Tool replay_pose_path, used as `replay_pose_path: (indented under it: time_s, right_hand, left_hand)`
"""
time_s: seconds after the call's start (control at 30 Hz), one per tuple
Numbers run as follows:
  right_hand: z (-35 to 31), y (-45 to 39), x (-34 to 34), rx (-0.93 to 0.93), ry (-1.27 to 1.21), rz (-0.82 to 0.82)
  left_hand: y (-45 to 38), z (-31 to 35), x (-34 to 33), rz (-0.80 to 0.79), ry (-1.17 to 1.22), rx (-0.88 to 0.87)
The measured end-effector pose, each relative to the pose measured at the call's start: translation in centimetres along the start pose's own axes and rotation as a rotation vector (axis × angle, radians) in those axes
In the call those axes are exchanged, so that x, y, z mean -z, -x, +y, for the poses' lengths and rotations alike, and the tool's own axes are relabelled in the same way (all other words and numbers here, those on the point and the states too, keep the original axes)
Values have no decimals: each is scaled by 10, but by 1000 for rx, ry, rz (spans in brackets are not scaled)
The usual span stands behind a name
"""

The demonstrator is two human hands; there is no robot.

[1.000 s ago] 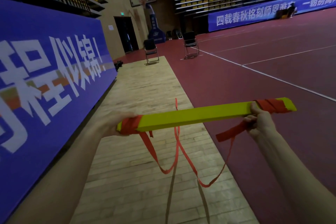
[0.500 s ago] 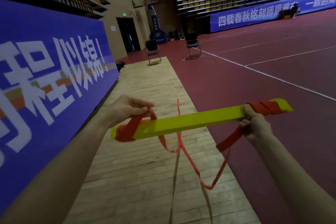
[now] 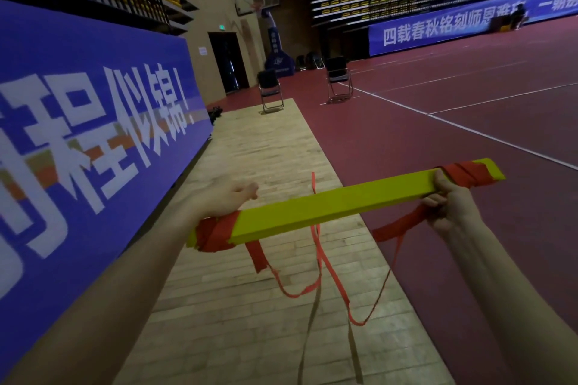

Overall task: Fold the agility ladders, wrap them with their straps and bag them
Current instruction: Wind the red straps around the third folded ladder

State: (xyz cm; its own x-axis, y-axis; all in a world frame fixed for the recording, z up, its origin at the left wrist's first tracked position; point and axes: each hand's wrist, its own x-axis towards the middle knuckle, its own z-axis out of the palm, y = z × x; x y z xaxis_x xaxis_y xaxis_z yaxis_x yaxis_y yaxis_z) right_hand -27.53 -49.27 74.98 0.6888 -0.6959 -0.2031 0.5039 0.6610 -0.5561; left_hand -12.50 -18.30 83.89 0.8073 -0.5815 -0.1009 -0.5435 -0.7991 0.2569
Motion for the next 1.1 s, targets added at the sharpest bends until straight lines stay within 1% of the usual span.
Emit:
replay_pose_path:
  time_s: [0.03, 0.07, 0.1, 0.13, 0.2, 0.27, 0.3, 0.37, 0.4, 0.43, 0.47, 0.5, 0.53, 0.57, 0.6, 0.63, 0.67, 0.7, 0.73, 0.77, 0.83, 0.87, 0.93, 1.0, 1.03, 1.07, 1.1]
  right_hand:
    - [0, 0, 1, -1, -5, 1]
    - [0, -1, 2, -3, -12, 2]
    - [0, -2, 3, -4, -19, 2]
    - [0, -3, 4, -4, -21, 1]
    - [0, -5, 5, 9, -28, -11]
    - [-2, -4, 3, 28, -31, -38]
    - [-3, -5, 2, 38, -31, -51]
    - [-4, -6, 3, 43, -17, -75]
    - [-6, -8, 5, 33, 18, -84]
    - [-7, -10, 7, 21, 94, -90]
    - [-9, -11, 9, 10, 223, -82]
    - [-9, -12, 11, 3, 404, -65]
    - [-8, -12, 11, -11, 581, -50]
    - [-6, -11, 11, -24, 695, -43]
    - [-2, -10, 10, -42, 740, -31]
    - [2, -12, 10, -49, 727, 11]
    - [5, -12, 10, -46, 651, 75]
    - [6, -13, 11, -31, 537, 136]
    - [5, -14, 10, -14, 420, 163]
    - [3, -14, 8, 3, 342, 164]
    - [-4, -14, 2, 54, 279, 137]
    - [-7, -13, -2, 83, 254, 114]
    - [-13, -11, -6, 136, 206, 74]
    - [-16, -8, -7, 154, 168, 15]
    - [-18, -6, -6, 153, 150, -22]
    - [-19, -5, -6, 147, 143, -55]
    - [-20, -5, -4, 145, 159, -66]
  left_hand:
    - [2, -2, 2, 77, 8, -18]
    - [6, -3, 5, 101, 33, -44]
    - [9, -6, 10, 48, 61, -62]
    - [13, -8, 15, -63, 96, -73]
    - [19, -8, 20, -340, 146, -73]
    - [20, -5, 16, -547, 178, 3]
    - [20, -3, 12, -602, 168, 23]
    - [16, -7, 2, -611, 186, -14]
    - [14, -10, -2, -566, 202, -36]
    - [11, -15, -6, -487, 206, -50]
    - [7, -19, -9, -404, 188, -71]
    - [3, -24, -13, -308, 140, -109]
    - [-1, -28, -15, -190, 47, -154]
    - [-3, -28, -18, -39, -87, -194]
    - [-4, -27, -21, 141, -232, -223]
    - [-4, -24, -24, 317, -350, -261]
    - [-3, -21, -28, 439, -414, -306]
    - [-3, -19, -32, 485, -421, -356]
    - [-2, -16, -34, 441, -393, -373]
    - [-1, -14, -33, 332, -347, -368]
    - [4, -9, -33, 63, -239, -302]
    - [6, -8, -33, -47, -156, -273]
    - [8, -4, -37, -227, 85, -227]
    - [10, 1, -39, -403, 297, -200]
    - [12, 5, -41, -466, 351, -192]
    - [12, 7, -42, -490, 385, -185]
    - [12, 8, -44, -480, 403, -187]
